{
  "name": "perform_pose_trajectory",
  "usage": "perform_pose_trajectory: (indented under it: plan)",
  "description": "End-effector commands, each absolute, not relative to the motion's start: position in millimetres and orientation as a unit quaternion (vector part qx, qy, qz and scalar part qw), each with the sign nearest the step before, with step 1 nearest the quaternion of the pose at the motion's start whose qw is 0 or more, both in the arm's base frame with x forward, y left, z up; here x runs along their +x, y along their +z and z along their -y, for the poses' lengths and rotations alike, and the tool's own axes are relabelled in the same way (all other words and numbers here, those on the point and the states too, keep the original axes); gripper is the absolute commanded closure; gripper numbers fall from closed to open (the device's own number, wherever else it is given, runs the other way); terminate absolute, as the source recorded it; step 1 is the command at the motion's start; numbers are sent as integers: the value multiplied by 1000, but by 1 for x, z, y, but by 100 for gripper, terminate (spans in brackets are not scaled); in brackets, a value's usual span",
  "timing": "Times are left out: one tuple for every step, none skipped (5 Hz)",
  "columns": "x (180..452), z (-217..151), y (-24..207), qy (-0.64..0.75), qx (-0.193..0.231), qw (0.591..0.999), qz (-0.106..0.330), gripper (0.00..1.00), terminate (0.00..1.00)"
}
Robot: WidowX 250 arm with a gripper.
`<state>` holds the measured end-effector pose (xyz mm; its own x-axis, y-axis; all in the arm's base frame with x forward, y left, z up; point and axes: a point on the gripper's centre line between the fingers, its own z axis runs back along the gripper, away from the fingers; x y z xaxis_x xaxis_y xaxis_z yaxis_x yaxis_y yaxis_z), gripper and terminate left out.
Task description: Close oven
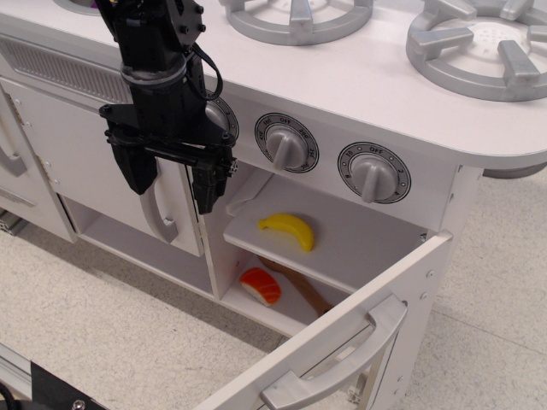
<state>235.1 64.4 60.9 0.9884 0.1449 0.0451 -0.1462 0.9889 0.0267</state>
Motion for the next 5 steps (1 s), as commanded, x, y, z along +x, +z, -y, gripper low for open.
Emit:
perform_pose_trajectory:
  plan:
    - [235,-64,61,73,15,997,22,0,0]
    - [219,-45,57,-4,-2,999,37,0,0]
    - [193,-22,69,-91,-44,995,13,0,0]
    - [172,-6,69,-142,-56,988,8,0,0]
    - [153,12,56,-193,-51,980,-13,0,0]
